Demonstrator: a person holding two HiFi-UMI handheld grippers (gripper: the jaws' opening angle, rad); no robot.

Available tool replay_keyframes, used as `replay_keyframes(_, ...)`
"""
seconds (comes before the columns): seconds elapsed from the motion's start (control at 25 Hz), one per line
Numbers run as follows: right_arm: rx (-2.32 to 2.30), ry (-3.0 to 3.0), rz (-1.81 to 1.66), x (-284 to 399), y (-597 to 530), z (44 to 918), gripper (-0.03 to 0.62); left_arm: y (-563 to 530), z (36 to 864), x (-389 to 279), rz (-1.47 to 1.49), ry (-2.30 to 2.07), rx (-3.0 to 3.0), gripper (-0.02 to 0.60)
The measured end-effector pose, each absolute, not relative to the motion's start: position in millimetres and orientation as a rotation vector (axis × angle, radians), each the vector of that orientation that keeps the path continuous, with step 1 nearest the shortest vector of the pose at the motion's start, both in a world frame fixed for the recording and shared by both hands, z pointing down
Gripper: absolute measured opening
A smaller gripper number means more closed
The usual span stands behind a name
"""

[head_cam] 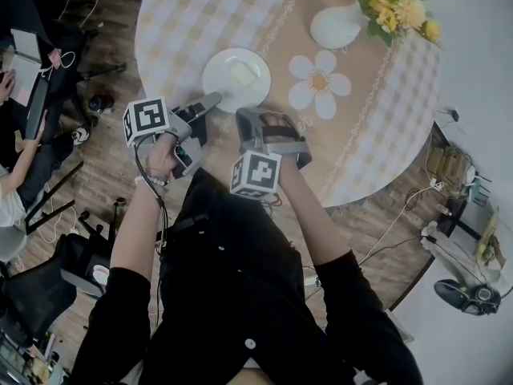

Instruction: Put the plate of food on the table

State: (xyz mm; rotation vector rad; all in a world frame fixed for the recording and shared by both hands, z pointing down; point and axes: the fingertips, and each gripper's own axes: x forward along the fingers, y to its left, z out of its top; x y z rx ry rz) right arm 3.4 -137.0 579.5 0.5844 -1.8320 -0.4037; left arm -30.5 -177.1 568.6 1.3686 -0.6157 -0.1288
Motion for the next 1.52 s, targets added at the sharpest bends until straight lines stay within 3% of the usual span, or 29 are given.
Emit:
replay_keyframes(0.44, 0.649, -1.869, -0.344, 2, -138, 578, 0.002, -150, 565, -40, -0.07, -0.6, 1.389, 0.149)
replay_keyframes(0.64, 0.737, -1.983, -0.214, -4, -134, 564, 0.002, -150, 547, -48, -0.013, -0.653, 1.559, 0.09)
replay_keyframes(0.88, 0.944, -2.12, 0.002, 0, -131, 529, 0.002, -160, 497, -45, -0.111, -0.687, 1.663, 0.026)
replay_keyframes(1.52, 1.382, -2.424, 0.218, 37, -130, 381, 0.002, -144, 349, -14, 0.01, -0.771, 2.277, 0.012)
